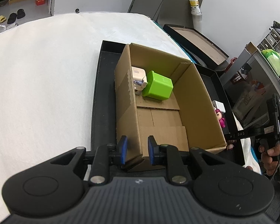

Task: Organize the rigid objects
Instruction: 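Close the right gripper on the brown-haired girl figurine, then carry the girl figurine with the right gripper over the box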

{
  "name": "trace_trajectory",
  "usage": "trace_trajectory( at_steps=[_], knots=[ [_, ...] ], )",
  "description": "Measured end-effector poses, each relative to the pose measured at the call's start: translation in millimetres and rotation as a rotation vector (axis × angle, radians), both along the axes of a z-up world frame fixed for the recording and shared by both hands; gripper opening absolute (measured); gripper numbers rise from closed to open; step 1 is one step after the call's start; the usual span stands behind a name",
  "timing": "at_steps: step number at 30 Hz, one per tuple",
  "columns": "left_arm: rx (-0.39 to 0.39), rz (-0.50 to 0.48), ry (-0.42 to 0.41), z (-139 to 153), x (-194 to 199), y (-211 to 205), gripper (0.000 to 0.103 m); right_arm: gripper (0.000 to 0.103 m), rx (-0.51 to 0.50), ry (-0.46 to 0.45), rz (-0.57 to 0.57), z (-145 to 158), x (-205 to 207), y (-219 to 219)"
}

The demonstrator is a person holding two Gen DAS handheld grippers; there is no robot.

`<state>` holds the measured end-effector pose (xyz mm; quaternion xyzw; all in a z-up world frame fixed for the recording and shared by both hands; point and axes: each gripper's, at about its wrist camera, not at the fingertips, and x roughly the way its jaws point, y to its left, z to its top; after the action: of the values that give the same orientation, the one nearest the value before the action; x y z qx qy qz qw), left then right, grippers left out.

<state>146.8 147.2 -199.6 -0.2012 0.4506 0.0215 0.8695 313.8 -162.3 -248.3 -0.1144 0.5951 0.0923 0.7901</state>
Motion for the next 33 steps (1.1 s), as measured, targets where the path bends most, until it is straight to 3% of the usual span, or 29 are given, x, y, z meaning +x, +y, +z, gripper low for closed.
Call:
trace_trajectory(
  at_steps=[13, 33],
  knots=[
    [-0.002, 0.0, -0.022, 3, -5, 0, 0.021, 0.034, -0.1, -0.011, 0.078, -4, -13, 12],
    [-0.03, -0.001, -0.027, 1, -7, 6, 0.021, 0.034, 0.063, -0.093, 0.08, 51, -27, 32]
  ],
)
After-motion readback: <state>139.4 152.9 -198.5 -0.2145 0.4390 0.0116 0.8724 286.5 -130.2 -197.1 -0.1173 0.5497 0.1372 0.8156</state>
